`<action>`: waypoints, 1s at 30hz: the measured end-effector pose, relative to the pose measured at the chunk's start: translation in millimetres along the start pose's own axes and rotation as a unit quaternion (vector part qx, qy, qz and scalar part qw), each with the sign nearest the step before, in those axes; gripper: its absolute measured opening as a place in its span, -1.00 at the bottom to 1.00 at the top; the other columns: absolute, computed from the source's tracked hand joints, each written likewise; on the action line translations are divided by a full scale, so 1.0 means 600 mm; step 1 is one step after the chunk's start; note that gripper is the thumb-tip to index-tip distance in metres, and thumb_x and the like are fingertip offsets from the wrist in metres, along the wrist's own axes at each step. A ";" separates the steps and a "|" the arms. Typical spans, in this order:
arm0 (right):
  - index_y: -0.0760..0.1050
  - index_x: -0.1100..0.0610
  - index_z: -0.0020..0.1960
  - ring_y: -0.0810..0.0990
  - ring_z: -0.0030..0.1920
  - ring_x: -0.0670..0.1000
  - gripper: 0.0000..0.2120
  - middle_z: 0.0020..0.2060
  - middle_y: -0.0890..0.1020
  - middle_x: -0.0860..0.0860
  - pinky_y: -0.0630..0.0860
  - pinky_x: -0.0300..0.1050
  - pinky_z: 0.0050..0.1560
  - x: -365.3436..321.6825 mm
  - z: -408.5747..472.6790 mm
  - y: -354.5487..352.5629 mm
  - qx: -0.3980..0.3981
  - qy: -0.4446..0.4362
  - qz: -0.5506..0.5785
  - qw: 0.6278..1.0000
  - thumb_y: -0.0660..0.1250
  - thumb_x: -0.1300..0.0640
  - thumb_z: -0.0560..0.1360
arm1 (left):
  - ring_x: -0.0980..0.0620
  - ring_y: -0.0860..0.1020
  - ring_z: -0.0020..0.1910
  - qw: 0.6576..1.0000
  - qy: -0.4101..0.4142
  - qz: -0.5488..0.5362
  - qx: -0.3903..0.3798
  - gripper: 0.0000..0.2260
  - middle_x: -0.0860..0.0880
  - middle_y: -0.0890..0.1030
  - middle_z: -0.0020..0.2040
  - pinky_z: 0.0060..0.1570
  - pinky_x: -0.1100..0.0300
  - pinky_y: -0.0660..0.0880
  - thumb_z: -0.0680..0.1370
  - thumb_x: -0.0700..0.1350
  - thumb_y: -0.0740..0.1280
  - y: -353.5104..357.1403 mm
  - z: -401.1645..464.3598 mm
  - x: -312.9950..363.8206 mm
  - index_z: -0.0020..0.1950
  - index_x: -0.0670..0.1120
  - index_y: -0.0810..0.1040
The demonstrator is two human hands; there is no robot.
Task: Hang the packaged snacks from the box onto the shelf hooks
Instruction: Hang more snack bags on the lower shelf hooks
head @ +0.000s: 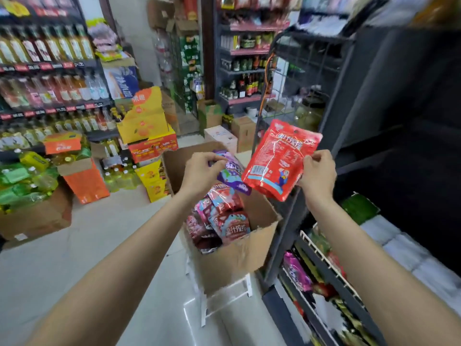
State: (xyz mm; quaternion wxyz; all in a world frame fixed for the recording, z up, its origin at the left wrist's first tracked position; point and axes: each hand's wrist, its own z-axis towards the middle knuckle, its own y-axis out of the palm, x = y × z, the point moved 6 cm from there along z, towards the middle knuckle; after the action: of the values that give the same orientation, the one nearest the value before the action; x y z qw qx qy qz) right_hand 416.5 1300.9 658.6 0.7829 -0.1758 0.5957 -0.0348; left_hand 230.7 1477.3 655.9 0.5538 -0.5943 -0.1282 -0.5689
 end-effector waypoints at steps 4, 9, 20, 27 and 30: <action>0.33 0.17 -0.03 0.35 -0.41 -0.09 -0.97 -0.40 0.42 -0.03 0.24 -0.21 -0.38 -0.016 -0.078 -0.136 0.061 -0.077 -0.034 0.995 0.13 0.23 0.58 | -0.11 0.61 -0.07 0.996 0.059 0.032 -0.057 -0.83 -0.19 0.66 -0.12 -0.02 0.12 0.51 0.54 -0.16 0.32 0.042 -0.053 0.101 -0.08 -0.21 0.67; 0.41 0.14 0.05 0.34 -0.45 0.03 -0.89 -0.43 0.51 0.08 0.25 0.02 -0.29 -0.009 -0.169 -0.252 0.042 -0.145 -0.126 0.981 0.12 0.20 0.61 | -0.05 0.65 -0.33 0.963 0.081 -0.107 -0.234 -0.72 -0.13 0.39 -0.48 -0.32 0.14 0.59 0.55 -0.01 0.33 0.151 -0.170 0.242 -0.23 -0.20 0.56; 0.52 0.13 0.05 0.61 -0.24 0.02 -0.87 -0.25 0.67 0.04 0.50 0.00 -0.19 0.107 -0.306 -0.565 0.047 -0.075 -0.171 0.981 0.22 0.25 0.58 | 0.16 0.38 -0.56 0.880 0.158 -0.095 -0.438 -0.78 -0.09 0.39 -0.48 -0.46 0.37 0.33 0.50 -0.22 0.30 0.363 -0.422 0.449 -0.32 -0.29 0.54; 0.30 0.00 0.40 0.36 0.37 -0.06 -0.62 0.34 0.41 -0.05 0.30 0.00 0.41 0.221 -0.350 -0.782 0.046 0.125 0.050 0.990 0.18 -0.01 0.60 | 0.06 0.37 -0.40 0.789 0.311 0.006 -0.531 -0.76 -0.05 0.45 -0.41 -0.28 0.19 0.33 0.50 -0.14 0.28 0.474 -0.620 0.548 -0.34 -0.23 0.52; 0.17 0.02 0.49 0.40 0.32 -0.06 -0.43 0.31 0.44 -0.05 0.27 -0.12 0.33 0.280 -0.354 -0.864 0.034 0.186 0.072 0.979 0.27 -0.05 0.55 | 0.14 0.35 -0.42 0.755 0.356 0.038 -0.549 -0.70 0.06 0.42 -0.46 -0.32 0.26 0.31 0.53 -0.12 0.27 0.499 -0.697 0.588 -0.42 -0.01 0.45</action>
State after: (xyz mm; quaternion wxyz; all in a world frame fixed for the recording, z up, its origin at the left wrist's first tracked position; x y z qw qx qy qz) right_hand 344.4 721.5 619.4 0.6642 -0.0966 0.7406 -0.0306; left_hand 354.5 866.2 682.1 0.1591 -0.5551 0.4360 -0.6903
